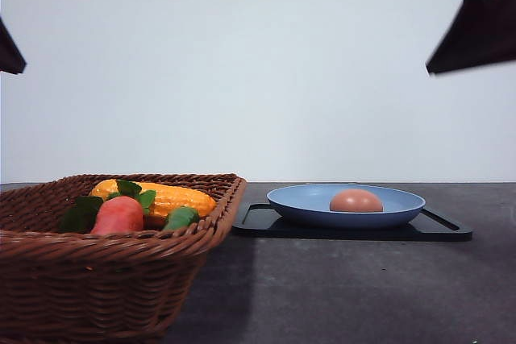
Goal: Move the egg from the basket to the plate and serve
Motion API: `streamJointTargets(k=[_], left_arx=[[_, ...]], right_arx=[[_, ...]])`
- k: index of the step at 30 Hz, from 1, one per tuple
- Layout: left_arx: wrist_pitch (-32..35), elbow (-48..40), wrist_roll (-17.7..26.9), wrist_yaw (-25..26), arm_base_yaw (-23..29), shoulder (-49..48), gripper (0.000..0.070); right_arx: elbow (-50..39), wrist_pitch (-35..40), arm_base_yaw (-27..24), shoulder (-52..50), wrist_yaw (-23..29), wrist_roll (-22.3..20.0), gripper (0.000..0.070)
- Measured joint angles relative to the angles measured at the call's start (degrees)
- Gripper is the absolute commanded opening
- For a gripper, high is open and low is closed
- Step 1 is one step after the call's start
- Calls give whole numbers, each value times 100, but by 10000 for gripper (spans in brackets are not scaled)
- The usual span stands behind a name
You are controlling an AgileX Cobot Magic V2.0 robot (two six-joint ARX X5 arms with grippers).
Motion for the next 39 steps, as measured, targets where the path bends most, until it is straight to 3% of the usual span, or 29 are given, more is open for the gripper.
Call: streamJointTargets(k=[17, 22, 26, 31, 39], left_arx=[[103, 2, -159, 0, -4, -119, 0], [-328, -5, 51, -28, 67, -733, 0], [-209, -105, 420, -52, 550, -1811, 0], [-163, -674, 539, -34, 1566, -2835, 0], [640, -1896, 578, 517, 2602, -3437, 0]], right_arx=[[-16, 55, 0, 17, 0, 57, 0], [-16, 57, 0, 17, 0, 57, 0], [-16, 57, -2, 17, 0, 57, 0], [-16, 59, -2, 17, 0, 57, 0], [-16, 62, -2, 15, 0, 57, 0]])
